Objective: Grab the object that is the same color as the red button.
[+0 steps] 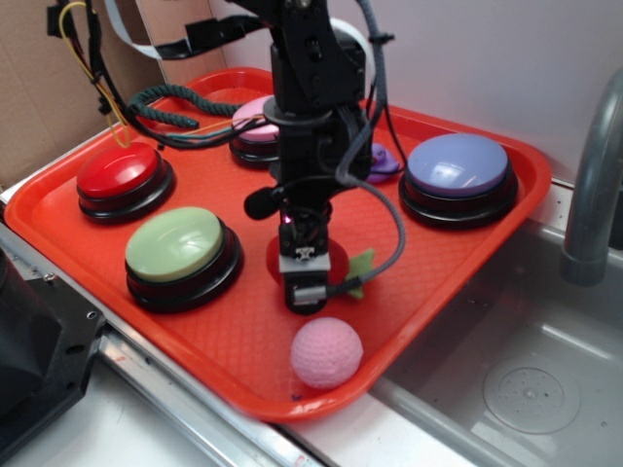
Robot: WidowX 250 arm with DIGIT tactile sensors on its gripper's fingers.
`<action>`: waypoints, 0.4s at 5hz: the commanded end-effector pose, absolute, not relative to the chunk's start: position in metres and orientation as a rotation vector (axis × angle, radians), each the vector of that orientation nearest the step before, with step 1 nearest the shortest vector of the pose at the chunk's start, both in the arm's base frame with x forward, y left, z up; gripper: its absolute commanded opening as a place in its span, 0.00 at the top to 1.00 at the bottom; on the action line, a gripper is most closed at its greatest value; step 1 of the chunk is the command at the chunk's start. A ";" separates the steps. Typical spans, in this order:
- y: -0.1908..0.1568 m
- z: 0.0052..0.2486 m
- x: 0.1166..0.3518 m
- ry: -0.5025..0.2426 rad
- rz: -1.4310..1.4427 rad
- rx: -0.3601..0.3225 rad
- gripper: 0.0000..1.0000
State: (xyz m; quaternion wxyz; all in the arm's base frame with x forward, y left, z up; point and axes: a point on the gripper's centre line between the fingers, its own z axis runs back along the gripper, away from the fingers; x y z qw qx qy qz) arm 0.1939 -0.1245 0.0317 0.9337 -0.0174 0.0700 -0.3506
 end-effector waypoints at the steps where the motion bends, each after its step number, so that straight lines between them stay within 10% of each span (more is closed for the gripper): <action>1: -0.115 0.025 0.187 0.127 -0.620 -0.018 1.00; 2: -0.098 0.074 0.188 0.057 -0.442 0.087 1.00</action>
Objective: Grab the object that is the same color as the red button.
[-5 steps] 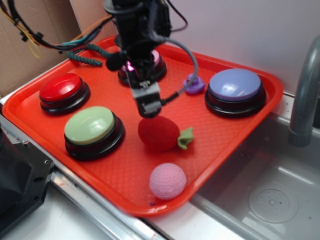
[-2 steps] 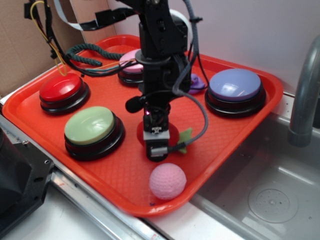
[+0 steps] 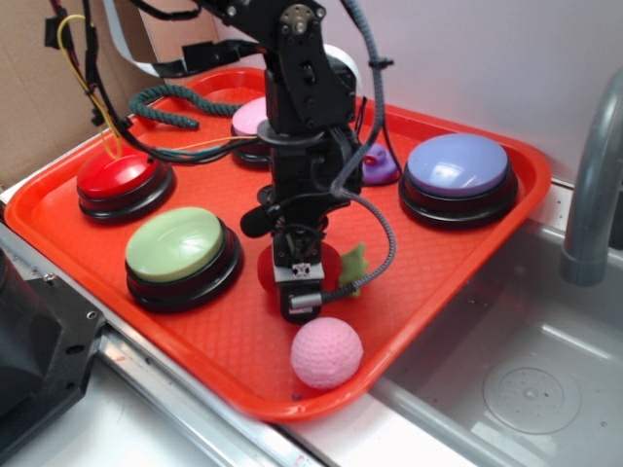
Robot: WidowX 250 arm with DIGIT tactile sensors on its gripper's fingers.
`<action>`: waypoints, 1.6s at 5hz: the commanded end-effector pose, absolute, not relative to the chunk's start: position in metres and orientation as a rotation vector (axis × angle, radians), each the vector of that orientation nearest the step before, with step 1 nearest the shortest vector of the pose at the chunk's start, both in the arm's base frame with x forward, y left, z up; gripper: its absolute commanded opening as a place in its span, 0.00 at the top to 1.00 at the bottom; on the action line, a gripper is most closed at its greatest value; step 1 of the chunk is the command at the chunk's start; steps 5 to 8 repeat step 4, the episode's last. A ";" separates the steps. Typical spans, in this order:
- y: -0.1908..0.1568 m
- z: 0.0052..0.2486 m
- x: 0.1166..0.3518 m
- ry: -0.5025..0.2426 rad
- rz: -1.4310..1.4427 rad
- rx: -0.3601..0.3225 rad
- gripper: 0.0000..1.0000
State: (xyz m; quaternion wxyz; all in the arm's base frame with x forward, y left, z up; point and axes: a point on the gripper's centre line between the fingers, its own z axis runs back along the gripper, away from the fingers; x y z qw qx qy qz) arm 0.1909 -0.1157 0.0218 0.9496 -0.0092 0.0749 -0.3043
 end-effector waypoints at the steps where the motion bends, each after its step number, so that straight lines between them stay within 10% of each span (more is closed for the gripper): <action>1: -0.079 0.123 0.192 -0.085 -0.184 0.187 1.00; 3: -0.053 0.216 0.184 -0.190 0.110 0.285 1.00; 8: -0.042 0.215 0.183 -0.162 0.202 0.280 1.00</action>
